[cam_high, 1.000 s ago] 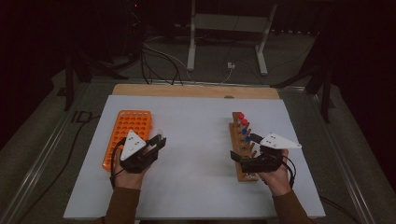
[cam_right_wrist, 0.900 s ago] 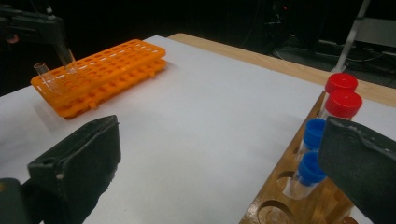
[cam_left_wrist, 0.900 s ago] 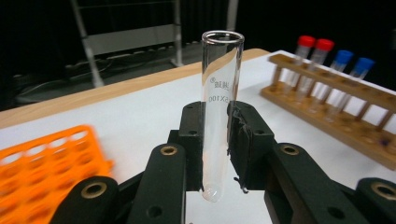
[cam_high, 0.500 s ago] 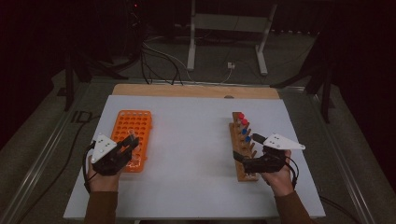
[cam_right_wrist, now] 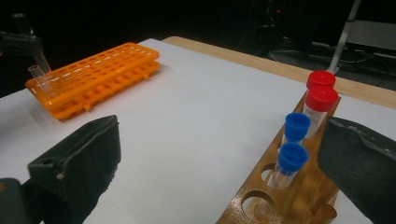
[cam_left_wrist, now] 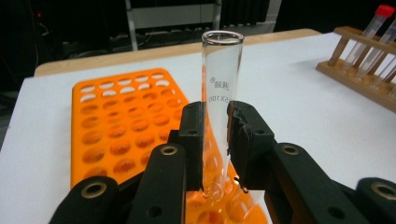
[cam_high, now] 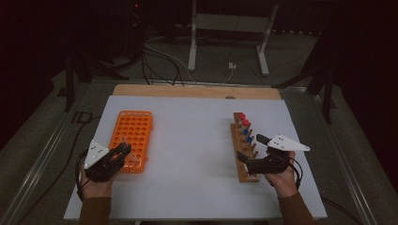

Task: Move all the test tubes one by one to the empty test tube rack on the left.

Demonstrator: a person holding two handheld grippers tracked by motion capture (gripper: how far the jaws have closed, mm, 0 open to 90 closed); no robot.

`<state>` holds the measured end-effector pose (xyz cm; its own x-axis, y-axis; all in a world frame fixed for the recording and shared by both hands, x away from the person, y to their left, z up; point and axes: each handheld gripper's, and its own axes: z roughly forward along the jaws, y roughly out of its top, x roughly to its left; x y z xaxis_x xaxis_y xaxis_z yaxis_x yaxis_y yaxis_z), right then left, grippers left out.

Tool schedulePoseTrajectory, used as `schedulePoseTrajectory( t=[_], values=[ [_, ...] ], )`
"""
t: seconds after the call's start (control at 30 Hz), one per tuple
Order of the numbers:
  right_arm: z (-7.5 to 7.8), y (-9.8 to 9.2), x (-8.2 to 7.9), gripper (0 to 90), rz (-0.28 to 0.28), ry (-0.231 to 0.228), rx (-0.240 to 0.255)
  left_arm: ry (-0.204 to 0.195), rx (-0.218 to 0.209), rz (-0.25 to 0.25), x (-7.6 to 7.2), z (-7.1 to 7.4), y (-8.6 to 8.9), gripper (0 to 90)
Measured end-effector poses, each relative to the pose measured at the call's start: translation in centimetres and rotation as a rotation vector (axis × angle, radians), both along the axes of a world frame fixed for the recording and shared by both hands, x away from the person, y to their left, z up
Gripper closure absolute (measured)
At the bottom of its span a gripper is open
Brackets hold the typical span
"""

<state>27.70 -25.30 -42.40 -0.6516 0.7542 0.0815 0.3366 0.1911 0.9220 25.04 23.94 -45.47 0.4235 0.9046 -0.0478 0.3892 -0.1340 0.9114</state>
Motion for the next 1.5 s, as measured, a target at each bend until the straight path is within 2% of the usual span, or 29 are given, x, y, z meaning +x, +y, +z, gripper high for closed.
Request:
schedulePoseTrajectory(
  t=[0.37,0.67,0.77,0.9,1.17,1.43,1.5],
  values=[
    [-0.1,-0.3,-0.1,0.0,-0.004,-0.001,0.007,0.057,0.006,-0.01,-0.6,-1.4,0.8,75.7],
    [-0.2,-0.2,-0.1,0.0,0.0,0.001,0.004,0.115,0.089,-0.037,-0.6,-2.3,0.3,75.9],
    [-0.2,-0.2,0.0,0.0,0.001,0.001,0.003,0.143,0.132,-0.046,-0.5,-2.7,0.0,76.0],
    [-0.2,-0.2,0.0,0.0,0.001,0.004,0.006,0.152,0.151,-0.047,-0.4,-2.8,-0.3,76.3],
    [-0.3,-0.2,0.0,0.0,0.004,0.006,0.006,0.177,0.174,-0.058,-0.3,-3.1,-0.3,76.7],
    [-0.4,0.0,0.0,0.0,0.009,0.009,0.004,0.18,0.144,-0.053,-0.3,-3.2,0.0,75.2],
    [-0.4,-0.1,0.0,0.0,0.009,0.008,0.003,0.184,0.137,-0.043,-0.4,-3.1,0.1,69.9]
  ],
)
